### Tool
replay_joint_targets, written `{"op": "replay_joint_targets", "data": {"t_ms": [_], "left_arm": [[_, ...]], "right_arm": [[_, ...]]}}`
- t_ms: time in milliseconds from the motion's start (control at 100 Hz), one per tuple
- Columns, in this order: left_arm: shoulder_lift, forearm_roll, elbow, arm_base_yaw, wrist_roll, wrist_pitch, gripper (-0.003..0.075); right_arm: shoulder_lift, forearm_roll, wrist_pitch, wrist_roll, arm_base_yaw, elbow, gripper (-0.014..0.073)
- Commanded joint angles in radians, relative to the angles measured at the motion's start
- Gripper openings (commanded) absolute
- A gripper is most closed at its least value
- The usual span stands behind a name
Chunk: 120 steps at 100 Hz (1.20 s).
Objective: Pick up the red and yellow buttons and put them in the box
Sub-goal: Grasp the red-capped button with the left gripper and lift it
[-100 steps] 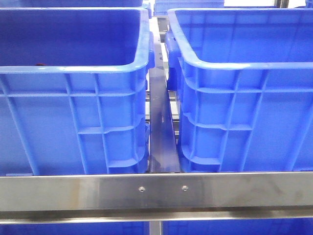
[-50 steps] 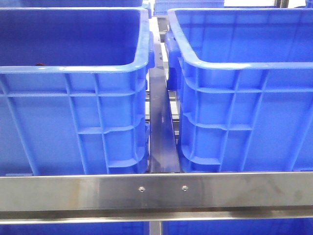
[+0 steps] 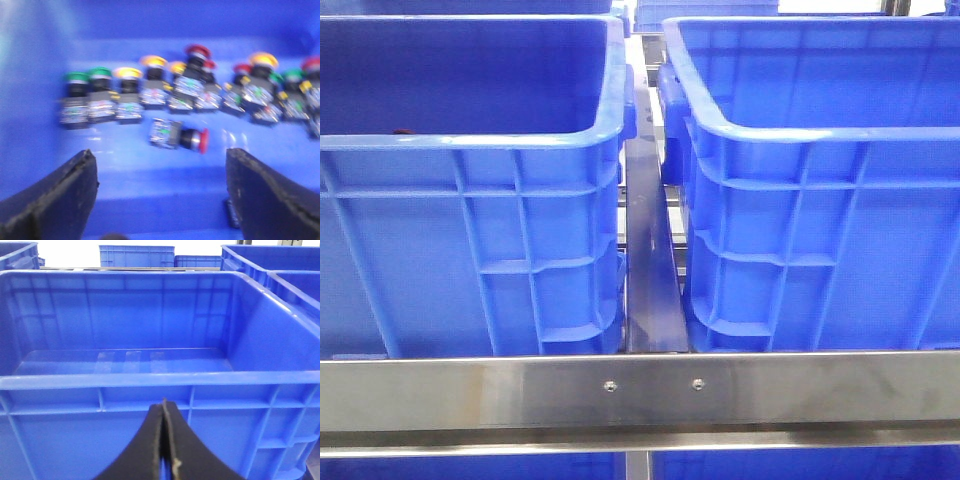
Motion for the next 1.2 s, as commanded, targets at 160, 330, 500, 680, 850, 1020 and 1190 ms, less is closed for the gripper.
{"op": "replay_joint_targets", "data": {"t_ms": [160, 330, 500, 680, 850, 1020, 1190], "left_arm": [[0.208, -0.012, -0.186, -0.032, 0.011, -0.003, 0.0515], [0.369, -0.021, -0.312, -0.052, 0.027, 0.083, 0.0515], [0.506, -0.021, -0.420, -0.083, 0.048, 0.150, 0.0515], [0.619, -0.033, -0.498, -0.092, 0.053, 0.171, 0.0515], [0.701, -0.037, -0.555, -0.098, 0.098, 0.176, 0.0515], [0.761, -0.035, -0.593, -0.098, 0.154, 0.147, 0.0515], [0.807, -0.035, -0.613, -0.098, 0.170, 0.127, 0.0515]], "right_arm": [[-0.024, -0.007, -0.075, -0.002, 0.001, -0.016, -0.0061], [-0.024, -0.007, -0.075, -0.002, 0.001, -0.016, -0.0061], [-0.024, -0.007, -0.075, -0.002, 0.001, -0.016, -0.0061], [-0.024, -0.007, -0.075, -0.002, 0.001, -0.016, -0.0061], [-0.024, -0.007, -0.075, -0.002, 0.001, -0.016, -0.0061], [-0.024, -0.007, -0.075, -0.002, 0.001, -0.016, -0.0061], [-0.024, -0.007, -0.075, -0.002, 0.001, -0.016, -0.0061]]}}
